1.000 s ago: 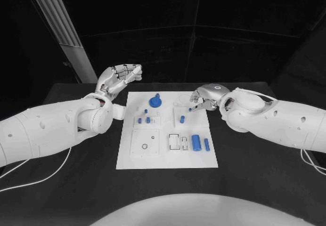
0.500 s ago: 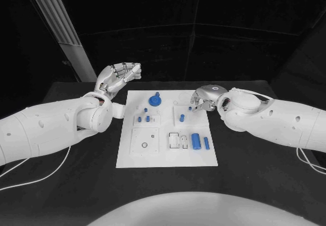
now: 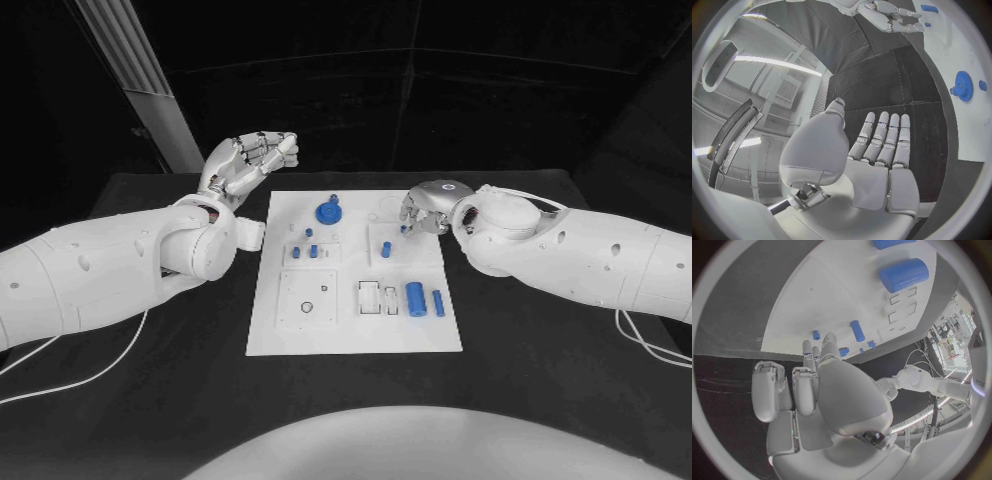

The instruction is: Assemble the parts on the task board

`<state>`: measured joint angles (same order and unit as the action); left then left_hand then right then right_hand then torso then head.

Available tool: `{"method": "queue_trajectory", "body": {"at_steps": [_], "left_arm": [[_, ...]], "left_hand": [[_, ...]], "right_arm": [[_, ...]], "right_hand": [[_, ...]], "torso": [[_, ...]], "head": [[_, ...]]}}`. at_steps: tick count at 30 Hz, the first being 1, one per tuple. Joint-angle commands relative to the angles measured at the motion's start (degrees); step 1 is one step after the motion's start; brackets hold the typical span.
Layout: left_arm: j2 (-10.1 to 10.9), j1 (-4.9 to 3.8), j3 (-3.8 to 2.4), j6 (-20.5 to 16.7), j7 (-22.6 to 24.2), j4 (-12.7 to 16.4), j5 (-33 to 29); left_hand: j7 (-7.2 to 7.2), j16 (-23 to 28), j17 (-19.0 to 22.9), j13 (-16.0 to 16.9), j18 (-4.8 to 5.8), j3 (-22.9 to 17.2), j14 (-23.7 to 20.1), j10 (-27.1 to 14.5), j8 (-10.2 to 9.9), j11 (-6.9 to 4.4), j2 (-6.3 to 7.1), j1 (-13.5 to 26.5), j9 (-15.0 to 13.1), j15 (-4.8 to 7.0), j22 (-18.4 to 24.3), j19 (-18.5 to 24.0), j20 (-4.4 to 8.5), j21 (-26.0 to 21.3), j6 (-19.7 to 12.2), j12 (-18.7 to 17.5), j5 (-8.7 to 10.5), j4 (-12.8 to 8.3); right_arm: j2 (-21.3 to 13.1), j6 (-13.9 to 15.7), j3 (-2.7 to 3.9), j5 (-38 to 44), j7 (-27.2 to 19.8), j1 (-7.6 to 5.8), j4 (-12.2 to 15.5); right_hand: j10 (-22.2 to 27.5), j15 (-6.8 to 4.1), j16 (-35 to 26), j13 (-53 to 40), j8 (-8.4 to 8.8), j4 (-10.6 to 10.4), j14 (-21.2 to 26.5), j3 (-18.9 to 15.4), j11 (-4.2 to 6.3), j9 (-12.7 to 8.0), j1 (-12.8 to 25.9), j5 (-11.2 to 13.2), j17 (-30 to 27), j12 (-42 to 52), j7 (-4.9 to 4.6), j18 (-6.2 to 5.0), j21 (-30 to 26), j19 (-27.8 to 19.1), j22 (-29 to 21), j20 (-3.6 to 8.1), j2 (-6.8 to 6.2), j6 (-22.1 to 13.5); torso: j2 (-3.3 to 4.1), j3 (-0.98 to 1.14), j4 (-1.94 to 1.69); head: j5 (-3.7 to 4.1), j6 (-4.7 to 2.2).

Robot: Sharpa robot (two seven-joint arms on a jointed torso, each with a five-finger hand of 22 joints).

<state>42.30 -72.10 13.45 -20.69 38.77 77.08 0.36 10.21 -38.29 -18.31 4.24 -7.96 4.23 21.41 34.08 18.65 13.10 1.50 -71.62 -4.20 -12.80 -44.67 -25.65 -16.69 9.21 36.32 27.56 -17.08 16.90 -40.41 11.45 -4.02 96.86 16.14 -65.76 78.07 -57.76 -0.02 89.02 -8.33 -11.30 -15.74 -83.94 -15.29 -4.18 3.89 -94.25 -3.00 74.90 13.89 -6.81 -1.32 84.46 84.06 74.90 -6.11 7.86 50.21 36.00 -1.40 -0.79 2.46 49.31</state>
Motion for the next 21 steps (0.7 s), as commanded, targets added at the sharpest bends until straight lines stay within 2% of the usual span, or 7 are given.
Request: {"method": "queue_trajectory", "body": {"at_steps": [1,9,13,16,19,21], "left_arm": [[0.05,-0.09,-0.03,0.17,15.05,0.18,-0.19],[0.04,-0.09,-0.03,0.28,14.94,0.41,-0.19],[-0.08,-0.09,-0.03,0.36,14.86,0.30,-0.19],[-0.07,-0.10,-0.03,0.36,14.79,0.29,-0.19],[0.00,-0.10,-0.03,0.31,14.70,0.30,-0.19],[0.01,-0.10,-0.03,0.27,14.66,0.25,-0.19]], "left_hand": [[4.88,-0.36,0.09,0.05,0.88,-0.29,-0.45,-0.46,0.34,-0.14,-0.59,0.09,-0.05,0.06,0.09,-0.43,0.08,-0.20,-0.23,0.36,-0.24,-0.12],[4.88,-0.49,0.21,0.04,0.88,-0.25,-0.49,-0.51,0.42,-0.14,-0.63,0.01,-0.04,0.07,0.14,-0.47,0.08,-0.23,-0.29,0.49,-0.31,-0.13],[4.89,-0.59,0.32,0.02,0.88,-0.23,-0.54,-0.60,0.49,-0.13,-0.69,-0.08,-0.03,0.07,0.18,-0.50,0.08,-0.26,-0.34,0.58,-0.37,-0.14],[4.89,-0.64,0.38,0.01,0.88,-0.22,-0.56,-0.64,0.52,-0.13,-0.73,-0.12,-0.03,0.07,0.20,-0.52,0.08,-0.27,-0.36,0.63,-0.39,-0.14],[4.89,-0.69,0.43,0.01,0.88,-0.21,-0.58,-0.67,0.56,-0.13,-0.77,-0.15,-0.02,0.07,0.23,-0.53,0.08,-0.29,-0.38,0.68,-0.41,-0.13],[4.89,-0.72,0.46,0.00,0.88,-0.21,-0.59,-0.67,0.58,-0.13,-0.80,-0.16,-0.02,0.07,0.24,-0.54,0.08,-0.29,-0.38,0.71,-0.41,-0.13]], "right_arm": [[0.34,-1.12,0.03,0.50,1.91,-0.09,-0.38],[1.16,-1.17,0.04,0.50,2.69,-0.08,-1.24],[1.70,-1.53,0.04,0.50,3.20,-0.07,-1.67],[2.02,-2.34,0.05,0.50,3.67,-0.07,-1.89],[2.22,-3.11,0.05,0.50,3.95,-0.07,-2.06],[2.30,-3.47,0.05,0.50,4.00,-0.07,-2.18]], "right_hand": [[-0.48,-0.48,-0.30,0.34,0.40,-0.33,-5.49,0.06,-0.04,-0.07,-0.53,0.30,12.49,-0.42,-0.20,-0.26,-0.40,2.59,12.71,0.34,-0.03,0.24],[-0.45,-0.24,-0.40,1.27,1.03,-0.24,-5.45,0.31,-0.24,-0.12,-0.86,0.30,12.29,-1.25,-0.57,-0.30,-0.62,2.49,12.62,0.29,0.11,0.07],[-0.70,-0.26,-0.43,1.50,1.24,-0.21,-5.43,0.37,-0.24,-0.14,-0.95,0.30,12.21,-1.37,-0.56,-0.33,-0.75,2.42,12.57,0.29,0.10,-0.03],[-1.25,-0.92,-0.44,1.96,1.42,-0.23,-5.43,0.49,0.00,-0.08,-1.12,0.30,12.20,-1.60,-0.35,-0.37,-0.80,2.41,12.56,0.62,0.13,0.21],[-1.83,-1.21,-0.45,2.36,1.31,-0.29,-5.43,0.59,0.26,0.03,-1.20,0.30,12.19,-1.76,-0.03,-0.38,-0.85,2.40,12.54,0.90,0.22,0.93],[-2.00,-1.35,-0.45,2.58,1.31,-0.34,-5.43,0.60,0.34,0.06,-1.21,0.30,12.20,-1.90,0.08,-0.38,-0.88,2.38,12.53,1.04,0.23,1.20]], "torso": [[0.01,0.02,-0.02],[0.00,0.00,0.06],[0.00,0.00,-0.13],[-0.01,0.04,-0.05],[0.01,-0.02,-0.03],[-0.05,-0.04,0.01]], "head": [[0.04,-0.05],[-0.01,0.14],[0.09,0.12],[-0.06,0.16],[0.01,0.05],[0.07,0.25]]}}
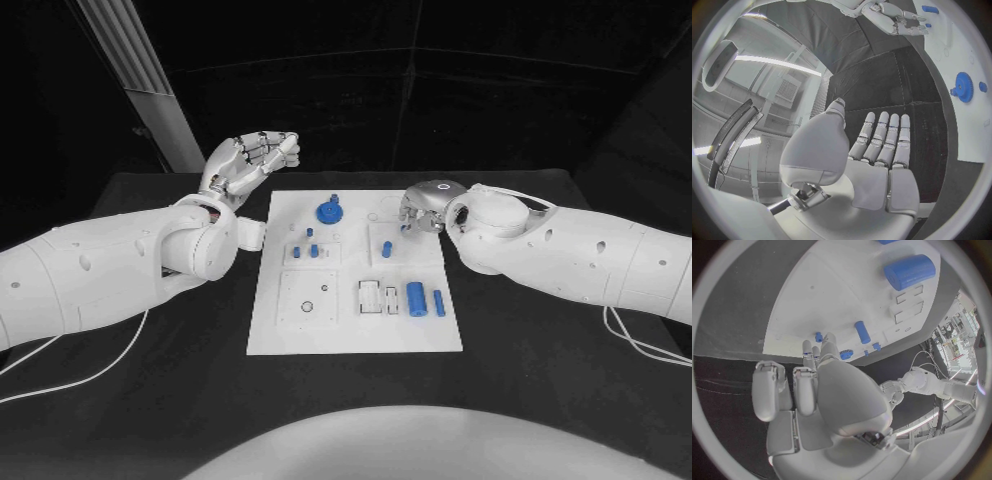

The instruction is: Assemble the parts on the task board

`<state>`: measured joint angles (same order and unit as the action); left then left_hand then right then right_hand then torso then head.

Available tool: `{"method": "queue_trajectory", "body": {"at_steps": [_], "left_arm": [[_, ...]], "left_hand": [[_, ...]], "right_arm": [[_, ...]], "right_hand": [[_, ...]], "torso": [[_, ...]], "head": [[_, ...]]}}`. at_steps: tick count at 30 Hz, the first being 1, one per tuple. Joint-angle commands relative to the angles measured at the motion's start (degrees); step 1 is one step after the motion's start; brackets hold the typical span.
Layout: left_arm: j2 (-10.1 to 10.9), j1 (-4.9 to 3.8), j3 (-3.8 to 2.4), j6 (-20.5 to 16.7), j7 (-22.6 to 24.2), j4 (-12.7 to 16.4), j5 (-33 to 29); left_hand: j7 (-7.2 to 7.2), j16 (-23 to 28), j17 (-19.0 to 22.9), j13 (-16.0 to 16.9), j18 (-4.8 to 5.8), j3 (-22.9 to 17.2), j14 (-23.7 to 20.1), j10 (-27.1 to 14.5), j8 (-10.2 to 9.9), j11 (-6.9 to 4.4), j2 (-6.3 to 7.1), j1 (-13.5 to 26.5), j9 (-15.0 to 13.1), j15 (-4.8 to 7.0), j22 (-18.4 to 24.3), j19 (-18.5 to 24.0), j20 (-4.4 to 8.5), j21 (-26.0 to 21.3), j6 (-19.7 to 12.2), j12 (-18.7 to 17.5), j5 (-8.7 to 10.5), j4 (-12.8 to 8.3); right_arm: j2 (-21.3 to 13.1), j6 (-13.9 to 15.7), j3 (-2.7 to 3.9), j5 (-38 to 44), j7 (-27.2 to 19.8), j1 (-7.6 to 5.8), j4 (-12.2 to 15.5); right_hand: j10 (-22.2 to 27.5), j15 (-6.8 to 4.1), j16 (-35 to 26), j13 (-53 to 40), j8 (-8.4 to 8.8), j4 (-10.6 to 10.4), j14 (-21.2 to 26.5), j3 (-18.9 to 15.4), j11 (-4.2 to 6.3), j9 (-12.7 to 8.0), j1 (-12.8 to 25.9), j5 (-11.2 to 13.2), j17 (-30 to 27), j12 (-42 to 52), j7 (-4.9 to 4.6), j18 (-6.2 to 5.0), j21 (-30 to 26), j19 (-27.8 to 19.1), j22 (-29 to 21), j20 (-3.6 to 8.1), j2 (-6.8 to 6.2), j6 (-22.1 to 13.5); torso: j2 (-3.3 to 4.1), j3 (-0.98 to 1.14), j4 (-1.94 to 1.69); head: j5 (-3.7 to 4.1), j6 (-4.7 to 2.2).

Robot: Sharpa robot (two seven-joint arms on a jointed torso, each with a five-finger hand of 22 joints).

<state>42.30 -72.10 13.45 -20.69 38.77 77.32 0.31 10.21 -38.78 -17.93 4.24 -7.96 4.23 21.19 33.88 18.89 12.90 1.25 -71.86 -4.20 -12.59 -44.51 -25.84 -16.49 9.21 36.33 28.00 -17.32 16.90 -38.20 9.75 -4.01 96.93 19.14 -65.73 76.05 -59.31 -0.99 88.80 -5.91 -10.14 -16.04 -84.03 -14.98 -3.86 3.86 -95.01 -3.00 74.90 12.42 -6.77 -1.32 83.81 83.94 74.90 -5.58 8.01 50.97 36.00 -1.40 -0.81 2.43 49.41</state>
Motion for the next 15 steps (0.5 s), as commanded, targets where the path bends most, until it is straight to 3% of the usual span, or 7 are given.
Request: {"method": "queue_trajectory", "body": {"at_steps": [1,15], "left_arm": [[0.01,-0.10,-0.03,0.25,14.63,-0.03,-0.15],[-0.04,-0.10,-0.03,0.46,14.20,-0.25,-0.15]], "left_hand": [[4.89,-0.30,0.15,0.01,0.88,-0.19,-0.40,-0.49,0.40,0.08,-0.62,0.09,-0.02,-0.14,0.10,-0.37,-0.11,-0.31,-0.40,0.34,-0.19,-0.11],[4.87,-0.67,0.51,-0.02,0.90,-0.02,-0.48,-0.58,0.69,0.06,-0.98,0.22,-0.01,-0.14,0.25,-0.43,-0.11,-0.42,-0.45,0.74,-0.20,-0.09]], "right_arm": [[0.13,-1.96,0.03,0.44,1.03,-0.10,-0.21],[0.51,-3.33,0.03,0.44,1.24,0.04,-0.74]], "right_hand": [[-0.45,-0.36,-0.22,0.22,0.16,-0.04,-5.34,0.29,0.02,0.09,-0.45,0.30,12.21,-0.47,0.05,-0.39,-0.27,2.49,12.51,0.53,0.07,0.48],[-1.82,-0.80,-0.21,1.41,-0.24,-0.01,-5.36,0.68,0.49,0.28,-1.14,0.30,12.25,-1.09,0.62,-0.38,-0.34,2.49,12.50,1.00,0.33,2.82]], "torso": [[-0.05,-0.04,0.04],[0.01,0.01,0.04]], "head": [[0.10,0.18],[0.10,0.01]]}}
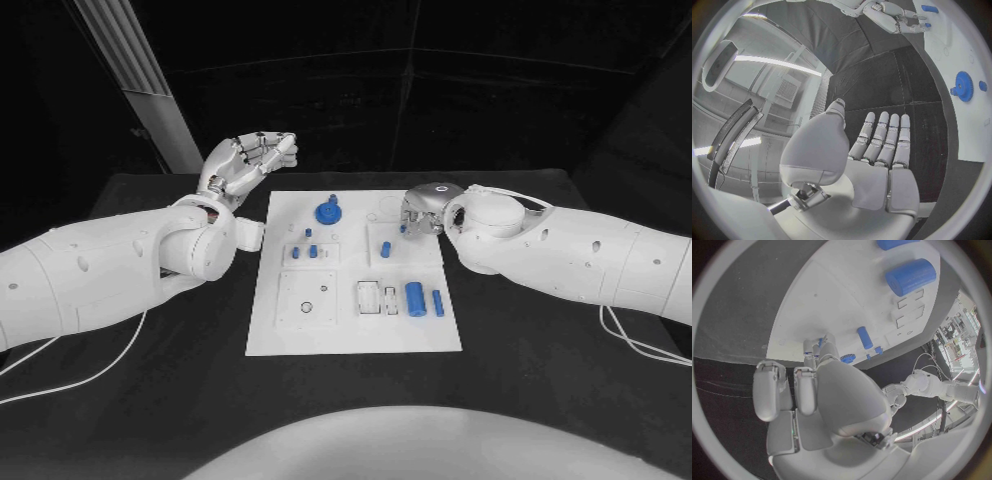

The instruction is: Assemble the parts on the task board

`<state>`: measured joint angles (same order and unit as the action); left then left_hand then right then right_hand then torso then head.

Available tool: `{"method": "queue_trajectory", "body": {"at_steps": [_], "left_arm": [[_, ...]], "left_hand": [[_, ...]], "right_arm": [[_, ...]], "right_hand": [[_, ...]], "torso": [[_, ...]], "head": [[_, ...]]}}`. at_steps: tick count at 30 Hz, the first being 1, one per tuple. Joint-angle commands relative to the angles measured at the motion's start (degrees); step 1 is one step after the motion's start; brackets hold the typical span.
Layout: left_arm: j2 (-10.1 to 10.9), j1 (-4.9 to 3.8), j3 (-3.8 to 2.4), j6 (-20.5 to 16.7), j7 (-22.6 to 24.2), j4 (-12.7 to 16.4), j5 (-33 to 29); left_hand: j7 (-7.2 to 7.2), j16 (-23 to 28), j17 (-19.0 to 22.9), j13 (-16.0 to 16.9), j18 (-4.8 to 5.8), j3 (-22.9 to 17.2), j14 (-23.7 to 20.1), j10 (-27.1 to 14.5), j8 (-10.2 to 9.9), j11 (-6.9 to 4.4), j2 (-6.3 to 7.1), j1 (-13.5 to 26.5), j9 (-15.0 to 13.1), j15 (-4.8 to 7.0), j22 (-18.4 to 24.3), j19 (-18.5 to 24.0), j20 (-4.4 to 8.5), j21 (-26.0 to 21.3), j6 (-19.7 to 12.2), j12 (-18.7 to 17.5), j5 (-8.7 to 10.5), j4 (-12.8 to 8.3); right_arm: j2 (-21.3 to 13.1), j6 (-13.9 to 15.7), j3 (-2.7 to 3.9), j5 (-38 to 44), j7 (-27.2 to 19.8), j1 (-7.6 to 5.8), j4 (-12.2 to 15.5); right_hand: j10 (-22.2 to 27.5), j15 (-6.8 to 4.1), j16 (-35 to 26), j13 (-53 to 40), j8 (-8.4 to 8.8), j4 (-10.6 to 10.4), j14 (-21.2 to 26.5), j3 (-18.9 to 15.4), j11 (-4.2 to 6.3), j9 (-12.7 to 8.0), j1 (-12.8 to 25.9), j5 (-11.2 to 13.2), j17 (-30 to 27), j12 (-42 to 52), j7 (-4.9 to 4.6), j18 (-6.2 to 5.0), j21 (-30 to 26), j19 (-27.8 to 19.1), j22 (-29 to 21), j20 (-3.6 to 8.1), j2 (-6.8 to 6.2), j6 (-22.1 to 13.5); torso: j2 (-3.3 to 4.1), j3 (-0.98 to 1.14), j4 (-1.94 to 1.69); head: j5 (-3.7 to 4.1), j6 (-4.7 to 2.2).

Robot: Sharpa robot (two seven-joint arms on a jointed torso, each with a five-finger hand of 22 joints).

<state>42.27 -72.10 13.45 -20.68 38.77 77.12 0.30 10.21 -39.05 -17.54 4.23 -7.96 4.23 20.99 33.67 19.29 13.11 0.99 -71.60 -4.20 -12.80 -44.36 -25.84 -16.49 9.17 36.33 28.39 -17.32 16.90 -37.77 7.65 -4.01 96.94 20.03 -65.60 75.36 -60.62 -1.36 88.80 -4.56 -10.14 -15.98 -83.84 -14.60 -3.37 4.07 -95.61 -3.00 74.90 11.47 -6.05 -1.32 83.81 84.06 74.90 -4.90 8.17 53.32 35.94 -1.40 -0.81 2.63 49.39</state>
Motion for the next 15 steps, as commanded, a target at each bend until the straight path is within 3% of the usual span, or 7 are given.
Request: {"method": "queue_trajectory", "body": {"at_steps": [1,15], "left_arm": [[-0.01,-0.10,-0.03,0.45,14.17,-0.06,-0.13],[-0.20,-0.10,-0.03,0.58,13.85,-0.35,-0.13]], "left_hand": [[4.87,-0.40,0.11,-0.01,0.90,-0.02,-0.27,-0.37,0.29,-0.15,-0.71,-0.05,-0.01,0.08,0.10,-0.43,-0.11,-0.38,-0.45,0.34,-0.20,-0.09],[4.85,-0.59,0.29,-0.02,0.90,0.09,-0.28,-0.38,0.44,-0.17,-0.80,-0.02,-0.02,0.08,0.16,-0.46,-0.11,-0.43,-0.45,0.55,-0.22,-0.11]], "right_arm": [[0.13,-1.23,0.03,0.42,0.31,-0.09,-0.11],[0.83,-0.97,0.03,0.42,-0.14,0.10,-0.83]], "right_hand": [[-0.57,-0.46,-0.19,0.11,-0.22,-0.11,-5.56,0.28,0.01,0.07,-0.52,0.30,12.29,-0.18,-0.10,-0.39,-0.34,2.36,12.50,0.35,0.17,0.53],[-0.99,-0.53,-0.37,0.44,-0.05,-0.36,-5.48,0.13,-0.01,-0.01,-0.18,0.30,11.92,-0.37,-0.19,-0.49,-0.78,2.14,12.33,0.47,0.15,0.74]], "torso": [[0.06,0.01,0.04],[0.03,-0.01,-0.03]], "head": [[-0.09,0.09],[-0.09,0.34]]}}
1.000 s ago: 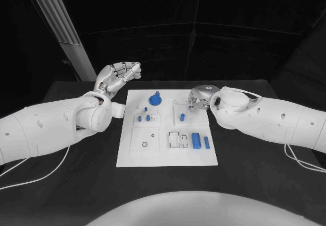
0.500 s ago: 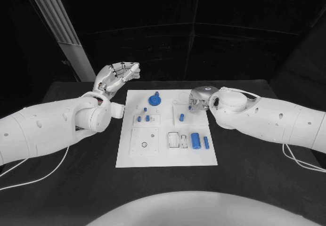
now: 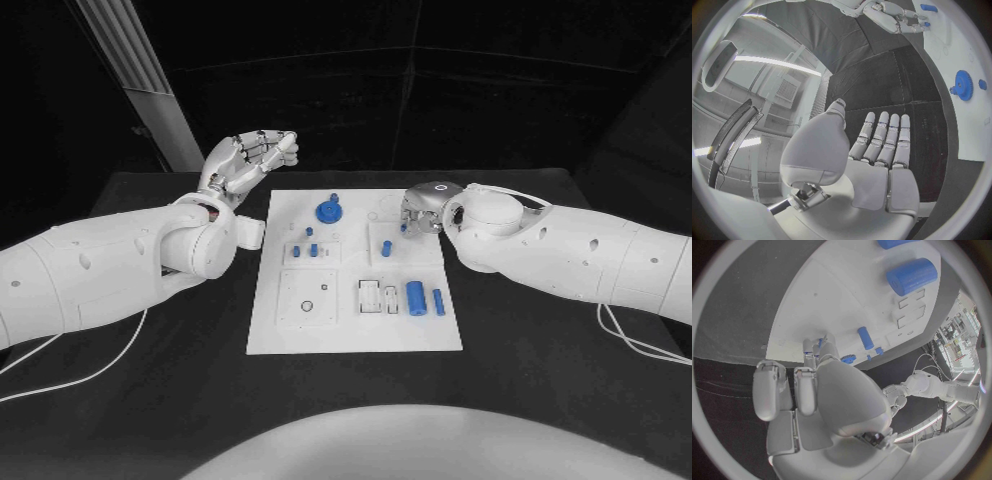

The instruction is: Assemble the parts on the task board

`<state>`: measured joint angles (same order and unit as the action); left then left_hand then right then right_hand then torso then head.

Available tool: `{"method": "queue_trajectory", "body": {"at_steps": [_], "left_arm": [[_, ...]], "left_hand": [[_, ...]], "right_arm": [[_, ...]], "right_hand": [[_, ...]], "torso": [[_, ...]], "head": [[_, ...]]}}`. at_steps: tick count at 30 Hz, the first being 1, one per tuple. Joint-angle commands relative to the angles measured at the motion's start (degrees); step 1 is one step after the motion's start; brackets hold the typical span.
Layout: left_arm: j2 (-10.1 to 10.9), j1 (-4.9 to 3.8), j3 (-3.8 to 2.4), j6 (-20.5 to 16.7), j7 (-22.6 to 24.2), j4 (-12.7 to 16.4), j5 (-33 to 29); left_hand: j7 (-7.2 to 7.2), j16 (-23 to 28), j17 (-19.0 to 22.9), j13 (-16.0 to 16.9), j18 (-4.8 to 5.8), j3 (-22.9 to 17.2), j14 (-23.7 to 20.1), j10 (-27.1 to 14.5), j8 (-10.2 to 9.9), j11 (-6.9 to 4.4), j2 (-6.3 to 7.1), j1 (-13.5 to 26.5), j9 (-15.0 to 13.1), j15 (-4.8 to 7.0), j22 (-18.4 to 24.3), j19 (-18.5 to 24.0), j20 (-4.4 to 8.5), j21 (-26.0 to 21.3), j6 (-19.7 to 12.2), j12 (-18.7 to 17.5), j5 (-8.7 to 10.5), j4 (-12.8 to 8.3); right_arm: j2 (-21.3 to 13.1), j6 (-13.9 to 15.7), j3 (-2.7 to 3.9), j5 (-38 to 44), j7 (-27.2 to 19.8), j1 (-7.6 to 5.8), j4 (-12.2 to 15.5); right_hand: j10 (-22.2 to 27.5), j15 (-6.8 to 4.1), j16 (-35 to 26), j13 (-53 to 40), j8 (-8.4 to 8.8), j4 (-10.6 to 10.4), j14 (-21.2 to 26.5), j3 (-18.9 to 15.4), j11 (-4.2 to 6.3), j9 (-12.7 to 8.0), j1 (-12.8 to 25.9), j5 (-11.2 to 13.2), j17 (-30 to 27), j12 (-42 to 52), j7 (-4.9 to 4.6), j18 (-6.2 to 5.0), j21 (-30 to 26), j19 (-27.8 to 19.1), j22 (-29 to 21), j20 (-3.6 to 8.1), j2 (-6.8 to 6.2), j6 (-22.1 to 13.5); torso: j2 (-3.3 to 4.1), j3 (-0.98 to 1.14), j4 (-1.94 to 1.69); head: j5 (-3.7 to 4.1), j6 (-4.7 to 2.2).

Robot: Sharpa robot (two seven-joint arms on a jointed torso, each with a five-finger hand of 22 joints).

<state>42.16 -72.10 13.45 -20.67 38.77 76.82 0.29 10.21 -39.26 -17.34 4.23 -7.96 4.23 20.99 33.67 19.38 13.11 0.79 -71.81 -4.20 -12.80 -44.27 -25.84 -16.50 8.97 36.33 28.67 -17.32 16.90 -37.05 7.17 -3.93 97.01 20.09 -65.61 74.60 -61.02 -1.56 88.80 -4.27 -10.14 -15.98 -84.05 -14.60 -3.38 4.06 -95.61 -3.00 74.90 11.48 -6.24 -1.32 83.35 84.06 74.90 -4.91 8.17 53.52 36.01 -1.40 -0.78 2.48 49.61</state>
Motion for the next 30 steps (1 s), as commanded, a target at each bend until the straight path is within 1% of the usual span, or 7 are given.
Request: {"method": "queue_trajectory", "body": {"at_steps": [1,7,15,22,25,27,30], "left_arm": [[-0.10,-0.10,-0.03,0.57,13.83,-0.06,-0.12],[-0.16,-0.10,-0.03,0.60,13.71,-0.13,-0.12],[-0.29,-0.10,-0.03,0.65,13.55,-0.39,-0.13],[-0.35,-0.10,-0.03,0.70,13.38,-0.53,-0.13],[-0.37,-0.10,-0.03,0.71,13.31,-0.54,-0.13],[-0.37,-0.10,-0.03,0.71,13.27,-0.55,-0.13],[-0.39,-0.10,-0.03,0.73,13.20,-0.58,-0.13]], "left_hand": [[4.85,-0.38,0.09,-0.02,0.90,0.09,-0.28,-0.38,0.35,-0.17,-0.60,0.19,-0.02,0.08,0.07,-0.46,-0.11,-0.23,-0.45,0.27,-0.22,-0.11],[4.85,-0.43,0.14,-0.02,0.90,0.11,-0.29,-0.40,0.39,-0.17,-0.64,0.18,-0.01,0.09,0.09,-0.48,-0.11,-0.24,-0.46,0.32,-0.25,-0.11],[4.85,-0.58,0.30,-0.05,0.89,0.17,-0.34,-0.47,0.49,-0.17,-0.76,0.14,0.00,0.09,0.14,-0.53,-0.11,-0.27,-0.52,0.47,-0.38,-0.13],[4.85,-0.64,0.38,-0.06,0.89,0.19,-0.37,-0.51,0.53,-0.17,-0.80,0.11,0.01,0.09,0.16,-0.55,-0.11,-0.27,-0.55,0.52,-0.43,-0.13],[4.85,-0.68,0.42,-0.06,0.89,0.21,-0.39,-0.53,0.56,-0.17,-0.83,0.10,0.01,0.09,0.17,-0.57,-0.11,-0.28,-0.57,0.56,-0.46,-0.13],[4.85,-0.68,0.42,-0.06,0.89,0.21,-0.39,-0.53,0.56,-0.17,-0.83,0.10,0.01,0.09,0.17,-0.57,-0.11,-0.28,-0.57,0.56,-0.46,-0.13],[4.85,-0.71,0.45,-0.07,0.89,0.21,-0.40,-0.55,0.57,-0.16,-0.85,0.09,0.01,0.09,0.18,-0.58,-0.11,-0.28,-0.59,0.58,-0.48,-0.13]], "right_arm": [[0.14,-0.46,-0.05,0.35,-0.22,0.13,-0.10],[0.26,-0.19,-0.05,0.35,-0.49,0.30,-0.19],[0.18,0.35,-0.05,0.35,-1.03,0.49,-0.04],[0.19,-0.25,-0.05,0.35,-1.13,0.55,-0.06],[0.31,-0.38,-0.05,0.35,-1.13,0.60,-0.12],[0.39,-0.38,-0.05,0.35,-1.11,0.63,-0.14],[0.48,-0.01,-0.04,0.35,-1.09,0.67,-0.19]], "right_hand": [[-0.58,-0.33,-0.37,0.15,-0.05,-0.36,-5.28,0.14,-0.01,0.00,-0.18,0.30,11.92,-0.39,0.00,-0.49,-0.31,2.14,12.33,0.47,0.15,0.55],[-1.08,-0.37,-0.39,0.33,0.03,-0.36,-5.27,0.23,0.03,-0.02,-0.17,0.30,11.89,-0.45,-0.01,-0.49,-0.32,2.15,12.33,0.53,0.37,0.81],[-2.66,-0.74,-0.38,0.63,-0.51,-0.15,-5.28,0.69,0.50,0.20,-0.79,0.30,11.93,-0.67,0.46,-0.47,-0.30,2.21,12.35,0.82,0.90,2.97],[-3.32,-0.88,-0.38,0.71,-0.68,-0.17,-5.29,0.83,0.63,0.25,-1.07,0.30,11.94,-0.99,0.59,-0.47,-0.32,2.21,12.34,0.98,1.04,3.94],[-3.70,-0.96,-0.37,0.72,-0.82,-0.17,-5.29,0.90,0.71,0.30,-1.23,0.30,11.96,-1.19,0.67,-0.46,-0.31,2.23,12.35,1.07,1.11,4.59],[-3.93,-0.99,-0.37,0.72,-0.87,-0.14,-5.30,0.95,0.76,0.32,-1.36,0.30,11.97,-1.30,0.70,-0.46,-0.31,2.24,12.36,1.11,1.12,4.92],[-4.34,-1.08,-0.38,0.73,-0.93,0.23,-5.29,1.37,0.94,0.34,-2.19,0.29,11.94,-1.50,0.82,-0.40,-0.10,2.36,12.44,1.19,1.36,5.42]], "torso": [[-0.02,-0.01,-0.05],[-0.03,0.00,-0.04],[-0.04,-0.01,-0.01],[-0.03,-0.02,-0.05],[-0.01,0.00,-0.02],[-0.03,0.00,0.00],[-0.05,-0.02,-0.06]], "head": [[0.05,0.10],[-0.07,0.10],[-0.16,0.07],[-0.17,0.05],[-0.13,0.05],[-0.19,0.06],[-0.14,0.07]]}}
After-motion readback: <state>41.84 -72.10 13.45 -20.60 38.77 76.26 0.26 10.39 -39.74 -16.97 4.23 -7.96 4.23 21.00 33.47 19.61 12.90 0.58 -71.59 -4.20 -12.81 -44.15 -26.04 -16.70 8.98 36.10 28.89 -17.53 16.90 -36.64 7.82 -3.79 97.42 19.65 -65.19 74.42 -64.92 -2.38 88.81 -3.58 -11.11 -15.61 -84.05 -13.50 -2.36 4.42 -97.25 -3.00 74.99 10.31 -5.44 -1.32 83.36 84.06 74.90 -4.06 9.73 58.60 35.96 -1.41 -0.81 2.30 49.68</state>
